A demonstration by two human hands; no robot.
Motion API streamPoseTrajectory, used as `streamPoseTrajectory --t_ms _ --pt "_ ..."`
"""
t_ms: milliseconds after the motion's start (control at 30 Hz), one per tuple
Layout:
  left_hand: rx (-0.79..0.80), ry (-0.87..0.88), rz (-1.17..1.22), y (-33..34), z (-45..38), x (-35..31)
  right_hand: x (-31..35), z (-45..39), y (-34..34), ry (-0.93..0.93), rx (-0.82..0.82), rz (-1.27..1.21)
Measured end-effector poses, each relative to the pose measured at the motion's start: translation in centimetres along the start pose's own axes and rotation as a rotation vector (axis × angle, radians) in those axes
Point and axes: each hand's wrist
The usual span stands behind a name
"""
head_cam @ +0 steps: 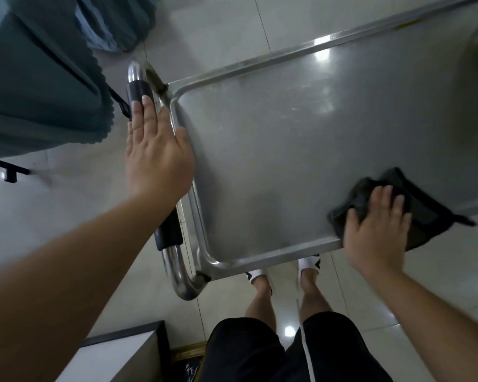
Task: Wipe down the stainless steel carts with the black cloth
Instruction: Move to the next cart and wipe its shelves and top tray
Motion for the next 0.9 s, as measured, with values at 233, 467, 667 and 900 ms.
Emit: streamPoseTrajectory --t_ms 233,467,667,900 --pt "0.005 0.001 -0.010 0.0 -0.1 0.0 11.2 15.8 5.4 -0.717 0.144 0.062" --pt "0.015 0.010 0.002 -0.1 0.1 0.1 11.4 12.2 4.5 -1.151 0.283 0.172" --pt "0.023 0.012 0.014 -0.3 0.3 -0.1 5.8 -4.5 -1.1 -0.663 0.000 0.086" --pt "0.000 -0.004 0.015 -0.1 -0.1 0.0 7.6 -14.1 -3.9 -0.005 -0.035 -0.059"
Point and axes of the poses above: each hand's wrist, its own z-axis away from the middle knuckle, its own y-axis out of the palm, x = y × z, and after that the axes turned 9 degrees about y, right-handed
